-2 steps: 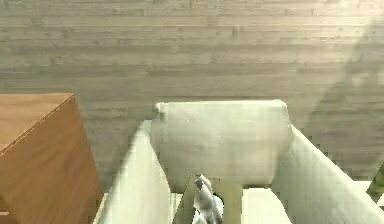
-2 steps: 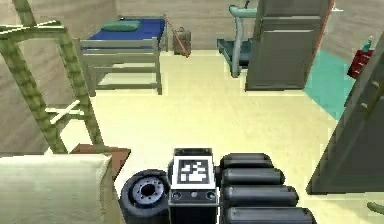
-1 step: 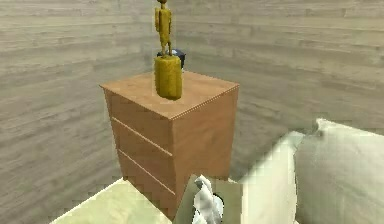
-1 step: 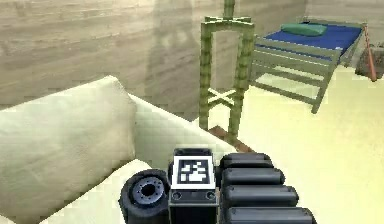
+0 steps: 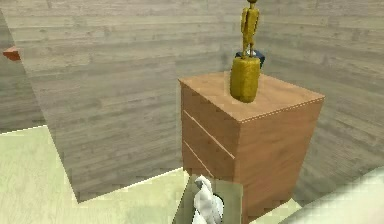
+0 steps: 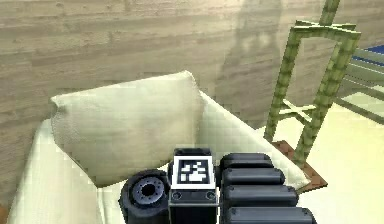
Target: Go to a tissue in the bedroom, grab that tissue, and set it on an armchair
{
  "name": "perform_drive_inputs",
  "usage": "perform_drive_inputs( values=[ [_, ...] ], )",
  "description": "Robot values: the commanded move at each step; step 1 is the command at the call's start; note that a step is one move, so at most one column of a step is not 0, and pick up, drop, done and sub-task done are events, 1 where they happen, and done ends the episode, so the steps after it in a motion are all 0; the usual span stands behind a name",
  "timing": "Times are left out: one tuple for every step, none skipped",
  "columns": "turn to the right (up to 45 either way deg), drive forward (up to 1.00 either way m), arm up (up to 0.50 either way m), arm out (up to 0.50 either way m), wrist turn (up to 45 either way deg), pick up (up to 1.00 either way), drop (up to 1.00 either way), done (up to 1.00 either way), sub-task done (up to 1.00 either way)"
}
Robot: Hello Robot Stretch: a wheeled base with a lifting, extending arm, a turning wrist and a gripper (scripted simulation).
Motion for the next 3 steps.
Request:
perform_drive_inputs(
  values=[
    [0.0,0.0,0.0,0.32,0.0,0.0,0.0,0.0,0.0],
    [0.0,0.0,0.0,0.0,45.0,0.0,0.0,0.0,0.0],
    [0.0,0.0,0.0,0.0,45.0,0.0,0.0,0.0,0.0]
  ],
)
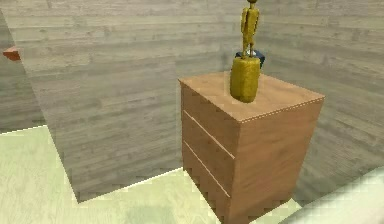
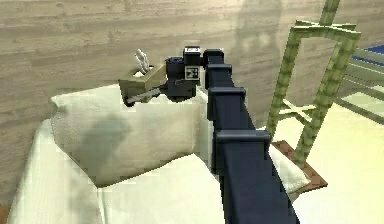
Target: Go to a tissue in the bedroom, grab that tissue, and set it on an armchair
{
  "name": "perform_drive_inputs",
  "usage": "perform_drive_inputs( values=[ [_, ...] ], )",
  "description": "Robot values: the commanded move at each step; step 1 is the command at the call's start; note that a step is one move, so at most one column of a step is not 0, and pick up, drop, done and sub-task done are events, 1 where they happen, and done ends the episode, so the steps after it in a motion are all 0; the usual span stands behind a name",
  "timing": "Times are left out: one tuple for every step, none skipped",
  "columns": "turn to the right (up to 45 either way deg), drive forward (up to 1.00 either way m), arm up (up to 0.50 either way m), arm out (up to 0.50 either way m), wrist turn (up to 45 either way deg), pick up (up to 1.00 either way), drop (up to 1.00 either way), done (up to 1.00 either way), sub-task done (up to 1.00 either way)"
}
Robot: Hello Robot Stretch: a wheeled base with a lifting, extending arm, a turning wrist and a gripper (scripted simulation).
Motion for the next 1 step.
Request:
perform_drive_inputs(
  values=[
    [0.0,0.0,0.0,0.0,33.0,0.0,0.0,0.0,0.0]
  ],
)
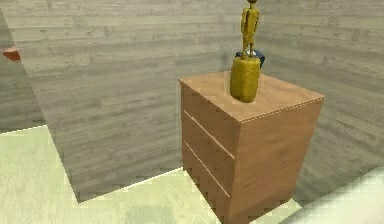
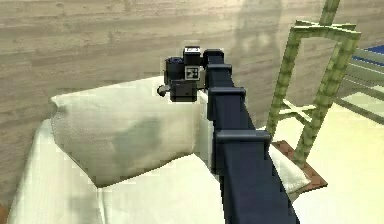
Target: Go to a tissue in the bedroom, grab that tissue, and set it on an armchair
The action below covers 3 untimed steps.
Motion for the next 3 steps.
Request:
perform_drive_inputs(
  values=[
    [0.0,0.0,-0.3,0.0,0.0,0.0,0.0,0.0,0.0],
    [0.0,0.0,-0.32,0.0,0.0,0.0,0.0,0.0,0.0],
    [0.0,0.0,0.0,0.0,0.0,0.0,1.0,0.0,0.0]
  ],
)
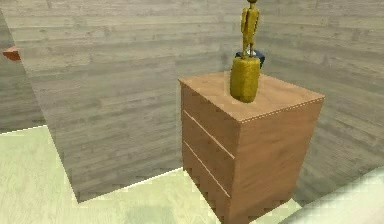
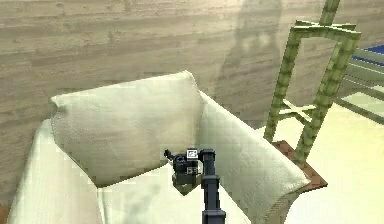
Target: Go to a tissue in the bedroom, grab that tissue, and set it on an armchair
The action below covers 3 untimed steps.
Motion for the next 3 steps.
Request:
perform_drive_inputs(
  values=[
    [0.0,0.0,0.1,0.0,0.0,0.0,0.0,0.0,0.0],
    [0.0,0.0,0.0,-0.08,0.0,0.0,0.0,0.0,0.0],
    [0.0,0.0,0.0,0.0,0.0,0.0,0.0,1.0,0.0]
  ],
)
